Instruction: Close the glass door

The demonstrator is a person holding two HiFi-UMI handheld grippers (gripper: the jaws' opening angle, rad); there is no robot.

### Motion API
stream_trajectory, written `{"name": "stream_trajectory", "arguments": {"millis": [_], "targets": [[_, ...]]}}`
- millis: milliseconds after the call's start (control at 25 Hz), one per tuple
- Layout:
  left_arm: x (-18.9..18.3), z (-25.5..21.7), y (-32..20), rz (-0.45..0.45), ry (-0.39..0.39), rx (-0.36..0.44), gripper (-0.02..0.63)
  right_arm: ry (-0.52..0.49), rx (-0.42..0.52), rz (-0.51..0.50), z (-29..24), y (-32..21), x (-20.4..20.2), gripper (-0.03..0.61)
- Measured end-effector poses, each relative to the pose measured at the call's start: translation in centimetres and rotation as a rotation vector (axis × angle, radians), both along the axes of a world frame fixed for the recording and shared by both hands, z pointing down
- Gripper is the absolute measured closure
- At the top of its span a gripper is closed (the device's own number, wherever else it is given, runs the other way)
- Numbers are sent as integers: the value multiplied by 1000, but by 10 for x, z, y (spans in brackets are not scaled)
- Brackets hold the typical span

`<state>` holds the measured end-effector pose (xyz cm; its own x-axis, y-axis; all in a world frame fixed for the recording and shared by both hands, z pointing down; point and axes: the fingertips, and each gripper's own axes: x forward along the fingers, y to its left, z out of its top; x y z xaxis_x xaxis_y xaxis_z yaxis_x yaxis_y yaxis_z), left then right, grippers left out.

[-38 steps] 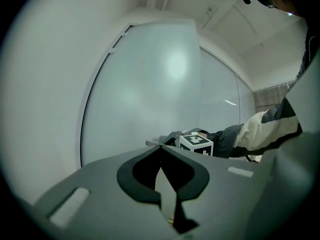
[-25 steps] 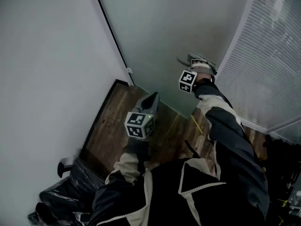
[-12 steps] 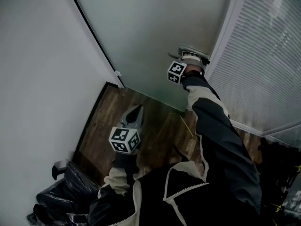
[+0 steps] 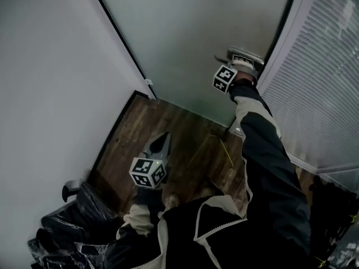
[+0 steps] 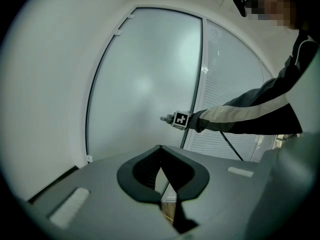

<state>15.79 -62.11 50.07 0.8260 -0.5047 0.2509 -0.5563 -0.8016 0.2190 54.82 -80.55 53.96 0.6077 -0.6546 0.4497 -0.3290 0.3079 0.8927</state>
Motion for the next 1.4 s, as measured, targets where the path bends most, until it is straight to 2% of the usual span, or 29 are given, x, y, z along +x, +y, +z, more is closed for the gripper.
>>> {"name": "stream_trajectory", "arguments": {"millis": [360, 520, 680, 800, 920, 1040, 1160, 1240, 1320, 1400], "targets": [[4, -6, -1, -5, 1, 15, 614, -14, 7, -22, -4, 0, -5, 445], [-2, -8, 1, -9, -3, 22, 614, -74, -34, -30, 5, 0, -9, 387], [-14, -11, -3, -15, 0, 34, 614, -180, 80, -46, -10, 13, -28, 367], [-23, -16, -10, -10, 19, 46, 614, -352, 231, -56, -29, 35, -61, 361], [-22, -25, -17, 17, 45, 73, 614, -654, 409, -45, -49, 75, -108, 377], [-24, -32, -20, 54, 70, 94, 614, -958, 570, -37, -56, 124, -165, 447], [-26, -33, -20, 100, 76, 104, 614, -1164, 703, -40, -64, 170, -217, 515], [-29, -34, -20, 126, 85, 106, 614, -1242, 766, -51, -76, 192, -252, 547], [-32, -36, -20, 152, 91, 111, 614, -1259, 796, -60, -84, 208, -285, 574], [-34, -38, -15, 187, 83, 124, 614, -1253, 824, -49, -90, 224, -310, 575]]}}
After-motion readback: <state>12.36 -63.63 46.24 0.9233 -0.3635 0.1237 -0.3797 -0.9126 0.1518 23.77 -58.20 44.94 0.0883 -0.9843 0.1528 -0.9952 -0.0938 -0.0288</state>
